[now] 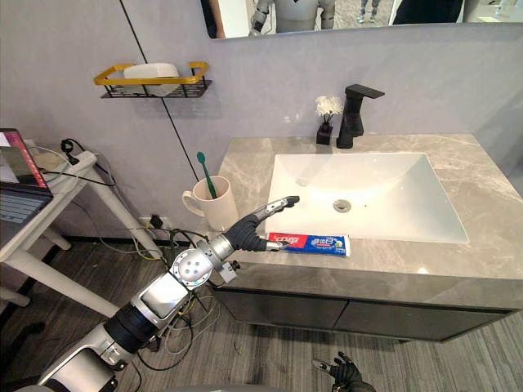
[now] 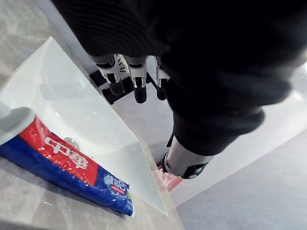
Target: Organize washtable
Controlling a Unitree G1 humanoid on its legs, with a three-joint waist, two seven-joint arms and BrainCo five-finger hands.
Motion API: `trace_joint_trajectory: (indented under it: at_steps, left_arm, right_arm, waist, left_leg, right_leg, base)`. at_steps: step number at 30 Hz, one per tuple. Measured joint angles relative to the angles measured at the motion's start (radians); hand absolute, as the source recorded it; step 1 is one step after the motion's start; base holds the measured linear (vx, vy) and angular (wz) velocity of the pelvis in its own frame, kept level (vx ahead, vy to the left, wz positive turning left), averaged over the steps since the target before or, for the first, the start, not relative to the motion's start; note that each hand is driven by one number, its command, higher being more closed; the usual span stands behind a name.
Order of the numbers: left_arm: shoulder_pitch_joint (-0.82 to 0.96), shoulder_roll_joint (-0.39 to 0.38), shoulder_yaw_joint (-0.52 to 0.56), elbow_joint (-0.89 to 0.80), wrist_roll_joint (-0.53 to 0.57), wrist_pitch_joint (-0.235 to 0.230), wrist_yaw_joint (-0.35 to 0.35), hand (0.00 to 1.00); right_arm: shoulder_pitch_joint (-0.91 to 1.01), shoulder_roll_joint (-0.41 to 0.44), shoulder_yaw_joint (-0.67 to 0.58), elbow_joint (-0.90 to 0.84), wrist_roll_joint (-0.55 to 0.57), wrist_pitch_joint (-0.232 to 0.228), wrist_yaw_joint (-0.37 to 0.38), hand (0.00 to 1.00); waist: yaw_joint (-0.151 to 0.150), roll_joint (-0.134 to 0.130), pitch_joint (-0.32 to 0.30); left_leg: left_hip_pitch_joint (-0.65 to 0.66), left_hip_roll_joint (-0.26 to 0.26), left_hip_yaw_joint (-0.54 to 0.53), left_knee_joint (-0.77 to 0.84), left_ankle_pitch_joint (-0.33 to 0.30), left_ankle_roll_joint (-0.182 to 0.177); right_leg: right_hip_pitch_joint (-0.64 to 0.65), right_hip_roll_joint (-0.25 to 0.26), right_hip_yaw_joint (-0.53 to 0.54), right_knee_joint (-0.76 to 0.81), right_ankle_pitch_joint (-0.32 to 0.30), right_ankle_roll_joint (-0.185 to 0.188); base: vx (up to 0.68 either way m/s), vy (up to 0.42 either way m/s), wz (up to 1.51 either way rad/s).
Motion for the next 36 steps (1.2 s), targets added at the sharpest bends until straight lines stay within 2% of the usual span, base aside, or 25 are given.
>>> trace_joint_trajectory:
  at_steps: [5, 8, 15, 20, 25, 31, 36]
  left_arm:
    - [0.000, -0.005, 0.021, 0.001, 0.087, -0.001, 0.056, 0.00]
    - [0.000, -0.005, 0.028, 0.018, 0.133, -0.001, 0.057, 0.00]
    - [0.000, -0.004, 0.028, 0.029, 0.182, -0.001, 0.048, 0.00]
    - [0.000, 0.001, 0.029, 0.029, 0.201, 0.015, 0.006, 0.00]
    - [0.001, 0.002, 0.030, 0.029, 0.218, 0.024, -0.008, 0.00]
    - [0.010, 0.002, 0.031, 0.029, 0.225, 0.033, -0.014, 0.00]
    - [0.050, 0.002, 0.062, 0.035, 0.261, 0.037, -0.013, 0.00]
  right_arm:
    - [0.000, -0.015, -0.002, -0.001, 0.001, -0.002, 0.000, 0.00]
    - [0.004, -0.017, -0.011, 0.000, 0.001, -0.002, 0.000, 0.00]
    - [0.012, -0.035, -0.012, -0.001, 0.014, -0.006, 0.000, 0.00]
    - [0.033, -0.039, -0.012, -0.001, 0.031, -0.006, 0.000, 0.00]
    - [0.039, -0.040, -0.016, -0.001, 0.031, -0.007, 0.003, 0.00]
    - [0.060, -0.052, -0.014, -0.001, 0.031, -0.006, 0.006, 0.00]
    - [0.064, -0.056, -0.003, -0.002, 0.030, -0.006, 0.007, 0.00]
  waist:
    - [-0.008, 0.003, 0.032]
    - [-0.016, 0.009, 0.040]
    - [-0.035, 0.038, 0.052]
    - [-0.052, 0.046, 0.052]
    - [-0.051, 0.049, 0.052]
    - [-0.053, 0.074, 0.049]
    - [-0.053, 0.077, 0.048]
  left_leg:
    - [0.002, 0.002, 0.012, -0.002, -0.002, -0.003]
    - [0.002, 0.002, 0.024, -0.002, -0.005, -0.007]
    - [-0.005, 0.014, 0.064, -0.002, -0.012, -0.015]
    - [-0.011, 0.023, 0.068, -0.001, -0.013, -0.017]
    - [-0.011, 0.030, 0.084, 0.015, -0.023, -0.026]
    - [-0.010, 0.039, 0.093, 0.019, -0.025, -0.027]
    - [-0.011, 0.052, 0.109, 0.019, -0.028, -0.032]
  right_leg:
    - [-0.001, -0.001, 0.007, -0.003, 0.000, 0.000]
    - [-0.002, -0.002, 0.018, -0.007, 0.001, 0.001]
    - [-0.024, 0.002, 0.057, -0.019, 0.015, 0.003]
    - [-0.031, 0.012, 0.062, -0.019, 0.016, 0.002]
    - [-0.031, 0.018, 0.082, -0.019, 0.020, -0.004]
    - [-0.035, 0.026, 0.092, -0.018, 0.024, -0.010]
    - [-0.045, 0.038, 0.112, -0.018, 0.028, -0.015]
  base:
    - [0.00, -0.008, -0.04]
    - [0.00, -0.003, -0.06]
    - [-0.02, -0.004, -0.19]
    - [-0.01, -0.024, -0.04]
    - [-0.02, -0.019, -0.11]
    - [-0.03, -0.019, -0.06]
    - [-0.02, -0.025, -0.10]
